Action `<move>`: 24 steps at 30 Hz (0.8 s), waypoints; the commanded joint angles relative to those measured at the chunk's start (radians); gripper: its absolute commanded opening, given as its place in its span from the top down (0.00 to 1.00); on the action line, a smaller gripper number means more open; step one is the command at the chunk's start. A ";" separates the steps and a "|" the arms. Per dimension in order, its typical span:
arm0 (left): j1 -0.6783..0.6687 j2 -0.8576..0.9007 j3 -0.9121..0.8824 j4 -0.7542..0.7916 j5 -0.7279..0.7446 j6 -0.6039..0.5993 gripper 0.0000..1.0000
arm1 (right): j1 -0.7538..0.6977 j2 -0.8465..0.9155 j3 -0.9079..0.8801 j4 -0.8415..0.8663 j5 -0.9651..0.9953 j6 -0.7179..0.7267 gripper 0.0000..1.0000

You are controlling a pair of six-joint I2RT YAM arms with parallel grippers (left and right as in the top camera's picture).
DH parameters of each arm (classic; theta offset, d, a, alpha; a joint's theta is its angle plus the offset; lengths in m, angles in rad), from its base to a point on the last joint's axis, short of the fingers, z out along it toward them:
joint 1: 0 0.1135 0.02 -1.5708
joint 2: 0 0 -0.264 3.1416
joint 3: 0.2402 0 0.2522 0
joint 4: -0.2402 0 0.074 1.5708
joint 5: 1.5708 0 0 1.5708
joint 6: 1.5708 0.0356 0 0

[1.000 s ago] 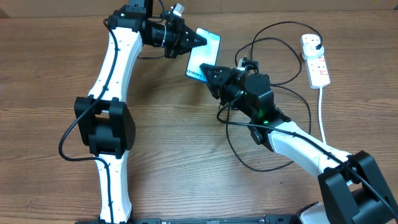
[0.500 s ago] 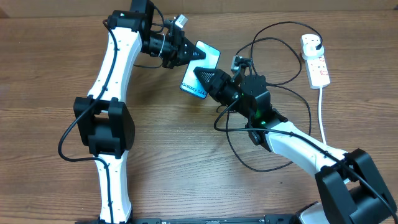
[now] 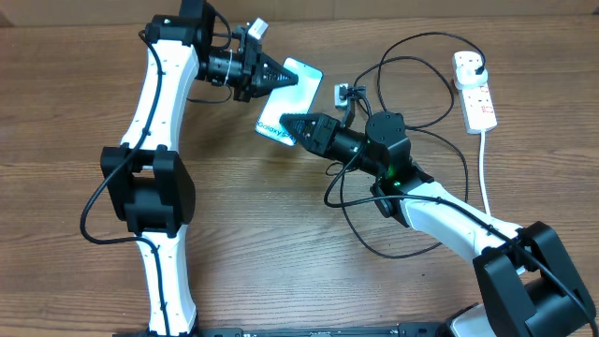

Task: Plug charger to phone and switch on socket

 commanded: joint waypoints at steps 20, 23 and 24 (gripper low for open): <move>-0.056 -0.023 0.022 -0.194 -0.031 0.212 0.58 | -0.005 0.008 0.003 0.038 -0.122 -0.053 0.96; -0.056 -0.023 0.022 -0.197 -0.032 0.213 0.56 | -0.005 0.008 0.003 0.038 -0.122 -0.058 0.96; -0.056 -0.023 0.022 -0.201 -0.032 0.220 0.55 | -0.005 0.008 0.003 0.038 -0.122 -0.061 0.96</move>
